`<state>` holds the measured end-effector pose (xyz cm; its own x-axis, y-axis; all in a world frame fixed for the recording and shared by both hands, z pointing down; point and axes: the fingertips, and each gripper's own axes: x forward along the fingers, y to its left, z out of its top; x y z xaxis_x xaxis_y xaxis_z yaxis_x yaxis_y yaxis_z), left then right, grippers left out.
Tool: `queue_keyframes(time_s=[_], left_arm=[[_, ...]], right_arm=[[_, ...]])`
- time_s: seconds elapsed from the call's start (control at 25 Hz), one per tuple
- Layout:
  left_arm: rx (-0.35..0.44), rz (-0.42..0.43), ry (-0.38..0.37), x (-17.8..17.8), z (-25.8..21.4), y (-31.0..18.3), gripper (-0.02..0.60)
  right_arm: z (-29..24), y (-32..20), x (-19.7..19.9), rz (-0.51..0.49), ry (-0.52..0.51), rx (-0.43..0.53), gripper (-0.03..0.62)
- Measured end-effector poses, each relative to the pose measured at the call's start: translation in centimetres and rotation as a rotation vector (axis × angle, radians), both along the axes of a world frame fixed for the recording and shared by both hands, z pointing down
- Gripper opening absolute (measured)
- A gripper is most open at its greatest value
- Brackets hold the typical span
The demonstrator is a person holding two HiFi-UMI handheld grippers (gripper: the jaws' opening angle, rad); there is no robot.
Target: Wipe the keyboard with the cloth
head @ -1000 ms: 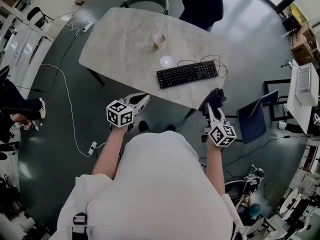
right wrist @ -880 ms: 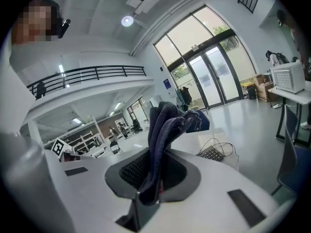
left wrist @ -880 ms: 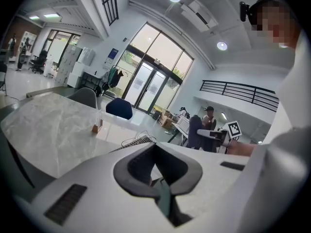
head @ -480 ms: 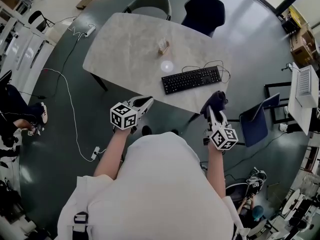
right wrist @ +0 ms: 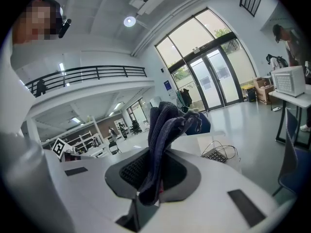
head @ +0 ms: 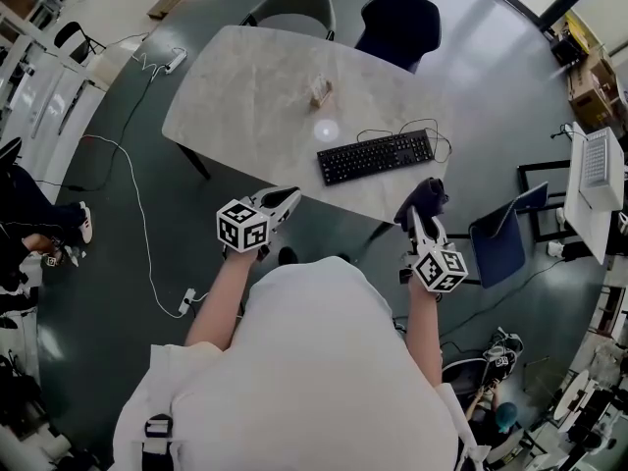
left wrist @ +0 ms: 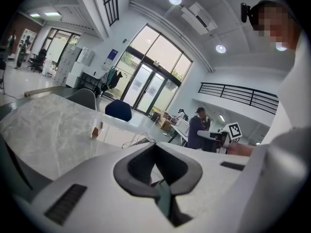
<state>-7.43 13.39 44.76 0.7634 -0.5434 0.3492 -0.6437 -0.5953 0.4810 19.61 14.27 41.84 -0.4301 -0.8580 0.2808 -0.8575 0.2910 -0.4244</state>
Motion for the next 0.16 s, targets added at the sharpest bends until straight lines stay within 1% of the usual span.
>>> queue_keyframes(time_s=[0.16], left_arm=[[-0.004, -0.007, 0.002, 0.15, 0.31, 0.31, 0.006]], right_arm=[[0.37, 0.51, 0.31, 0.002, -0.009, -0.005, 0.06]])
